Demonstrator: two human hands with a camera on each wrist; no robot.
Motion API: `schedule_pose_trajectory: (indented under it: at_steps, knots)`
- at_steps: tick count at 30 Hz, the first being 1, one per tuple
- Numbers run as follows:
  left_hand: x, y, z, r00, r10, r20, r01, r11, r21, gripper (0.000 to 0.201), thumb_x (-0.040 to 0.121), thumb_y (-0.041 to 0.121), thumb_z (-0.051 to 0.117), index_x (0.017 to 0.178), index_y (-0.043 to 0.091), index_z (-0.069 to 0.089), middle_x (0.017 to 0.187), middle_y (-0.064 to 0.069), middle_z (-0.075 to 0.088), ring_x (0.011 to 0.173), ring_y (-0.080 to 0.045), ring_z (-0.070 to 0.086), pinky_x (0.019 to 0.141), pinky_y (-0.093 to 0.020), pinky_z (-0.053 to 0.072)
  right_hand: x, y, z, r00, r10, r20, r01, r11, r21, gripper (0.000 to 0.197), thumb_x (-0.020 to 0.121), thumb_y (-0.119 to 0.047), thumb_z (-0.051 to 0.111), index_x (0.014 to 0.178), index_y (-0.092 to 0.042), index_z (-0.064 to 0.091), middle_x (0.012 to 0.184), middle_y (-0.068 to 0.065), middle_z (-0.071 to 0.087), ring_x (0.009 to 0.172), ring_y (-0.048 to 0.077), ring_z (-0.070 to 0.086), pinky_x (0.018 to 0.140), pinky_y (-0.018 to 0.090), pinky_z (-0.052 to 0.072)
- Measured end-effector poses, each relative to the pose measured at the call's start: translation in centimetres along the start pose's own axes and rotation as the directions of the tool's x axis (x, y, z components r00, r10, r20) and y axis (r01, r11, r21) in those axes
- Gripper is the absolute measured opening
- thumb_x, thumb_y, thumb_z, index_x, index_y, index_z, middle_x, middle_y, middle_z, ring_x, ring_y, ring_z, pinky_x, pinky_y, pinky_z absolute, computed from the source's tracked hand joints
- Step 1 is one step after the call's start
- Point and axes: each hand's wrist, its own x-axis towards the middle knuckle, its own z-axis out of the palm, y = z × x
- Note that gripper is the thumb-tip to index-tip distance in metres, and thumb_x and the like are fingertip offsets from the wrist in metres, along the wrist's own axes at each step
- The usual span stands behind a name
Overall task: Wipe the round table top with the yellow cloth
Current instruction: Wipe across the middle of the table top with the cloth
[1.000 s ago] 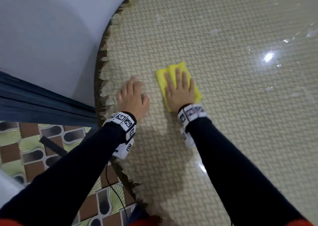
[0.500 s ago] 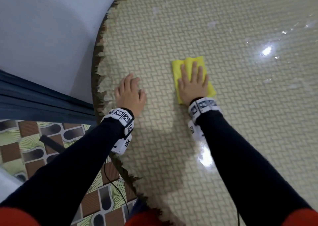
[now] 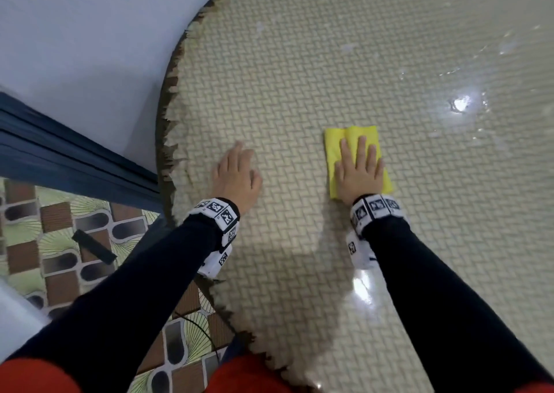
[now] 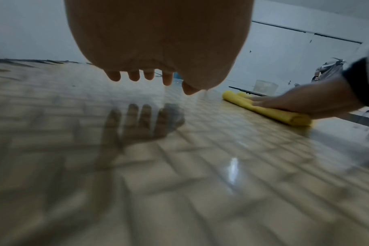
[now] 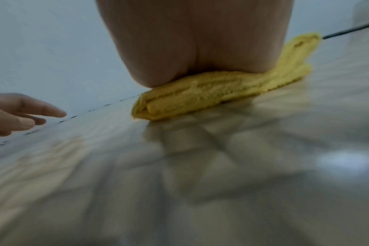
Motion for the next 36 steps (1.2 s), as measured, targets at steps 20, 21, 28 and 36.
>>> schedule_pose_trajectory:
  at_steps: [20, 21, 28, 36]
  knots:
    - [-13.3, 15.7, 7.6, 0.998, -0.029, -0.051, 0.028, 0.999, -0.038, 0.053, 0.095, 0.028, 0.044, 0.146, 0.020, 0.034, 0.160, -0.002, 0.020, 0.146, -0.024, 0.017, 0.114, -0.044, 0.016, -17.1, 16.9, -0.6, 0.967, -0.251, 0.030, 0.251, 0.968, -0.006, 0.052, 0.093, -0.058, 0.025, 0.144, -0.045, 0.031, 0.161, 0.001, 0.008, 0.146, 0.028, 0.009, 0.117, 0.044, 0.001]
    - [-13.4, 15.7, 7.7, 0.998, -0.028, -0.058, 0.026, 0.999, -0.042, 0.052, 0.096, 0.029, 0.044, 0.146, 0.021, 0.035, 0.159, -0.001, 0.020, 0.146, -0.023, 0.017, 0.114, -0.044, 0.016, -16.7, 16.6, -0.2, 0.964, -0.261, 0.058, 0.263, 0.965, -0.019, 0.054, 0.095, -0.064, 0.021, 0.146, -0.050, 0.017, 0.161, -0.002, -0.008, 0.147, 0.025, -0.007, 0.117, 0.044, -0.010]
    - [-12.9, 15.3, 7.9, 0.996, -0.022, -0.089, 0.020, 0.999, -0.027, 0.049, 0.096, 0.028, 0.044, 0.145, 0.023, 0.038, 0.158, 0.001, 0.023, 0.145, -0.019, 0.020, 0.112, -0.041, 0.016, -11.3, 13.1, 0.6, 0.970, -0.233, 0.071, 0.236, 0.971, -0.041, 0.053, 0.101, -0.053, 0.011, 0.151, -0.042, -0.003, 0.160, -0.002, -0.017, 0.146, 0.026, -0.017, 0.116, 0.048, -0.014]
    - [-10.5, 16.1, 8.3, 0.999, 0.029, -0.044, -0.030, 0.999, -0.022, 0.049, 0.096, 0.027, 0.044, 0.143, 0.020, 0.039, 0.157, -0.002, 0.027, 0.143, -0.022, 0.024, 0.112, -0.043, 0.018, -20.9, 17.7, 3.4, 0.850, -0.522, 0.073, 0.525, 0.850, -0.035, 0.051, 0.100, -0.036, 0.027, 0.150, -0.027, 0.028, 0.159, 0.005, 0.020, 0.146, 0.029, 0.018, 0.117, 0.046, 0.012]
